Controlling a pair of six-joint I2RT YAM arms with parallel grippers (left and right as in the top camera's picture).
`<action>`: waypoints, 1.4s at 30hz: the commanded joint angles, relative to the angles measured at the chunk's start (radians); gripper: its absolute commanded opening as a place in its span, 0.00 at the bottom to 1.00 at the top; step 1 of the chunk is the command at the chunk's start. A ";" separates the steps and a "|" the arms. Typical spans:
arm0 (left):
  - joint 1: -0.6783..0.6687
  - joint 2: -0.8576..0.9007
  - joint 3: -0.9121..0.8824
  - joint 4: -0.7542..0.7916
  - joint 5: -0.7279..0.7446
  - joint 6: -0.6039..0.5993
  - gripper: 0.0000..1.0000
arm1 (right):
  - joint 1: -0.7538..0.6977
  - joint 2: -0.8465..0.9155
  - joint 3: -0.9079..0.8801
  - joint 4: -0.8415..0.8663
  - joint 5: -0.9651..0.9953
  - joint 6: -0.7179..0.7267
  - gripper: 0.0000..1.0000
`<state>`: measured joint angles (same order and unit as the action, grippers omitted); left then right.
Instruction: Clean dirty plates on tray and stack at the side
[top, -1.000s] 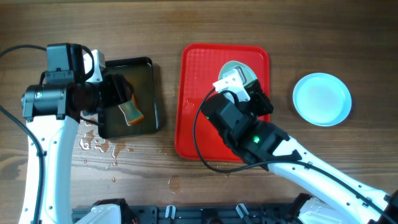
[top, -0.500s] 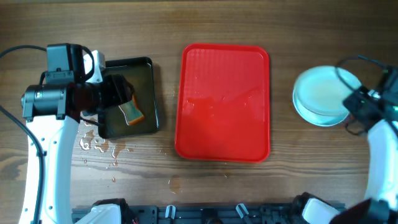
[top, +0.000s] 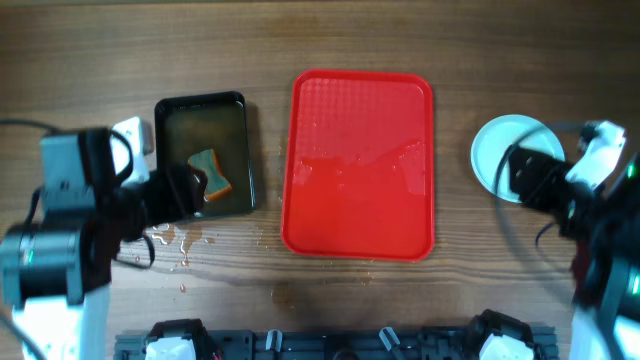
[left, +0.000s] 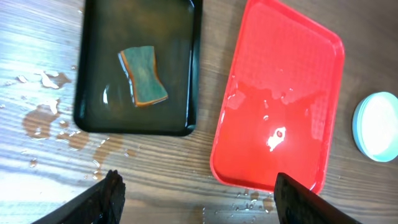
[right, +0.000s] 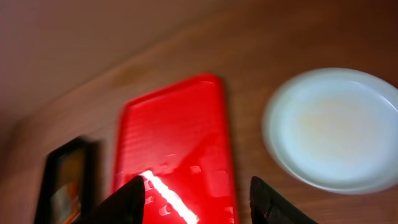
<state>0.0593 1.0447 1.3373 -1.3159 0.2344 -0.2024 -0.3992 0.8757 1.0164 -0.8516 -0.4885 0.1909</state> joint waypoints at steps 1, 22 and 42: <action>0.004 -0.101 0.006 -0.129 -0.079 0.016 1.00 | 0.072 -0.249 0.010 -0.064 -0.085 -0.030 1.00; 0.004 -0.129 0.006 -0.140 -0.076 0.013 1.00 | 0.340 -0.697 -0.642 0.516 0.043 -0.477 1.00; 0.004 -0.129 0.006 -0.140 -0.076 0.013 1.00 | 0.340 -0.864 -1.011 0.888 0.044 -0.479 1.00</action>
<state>0.0593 0.9176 1.3392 -1.4586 0.1684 -0.1959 -0.0628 0.0193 0.0105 0.0311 -0.4442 -0.2790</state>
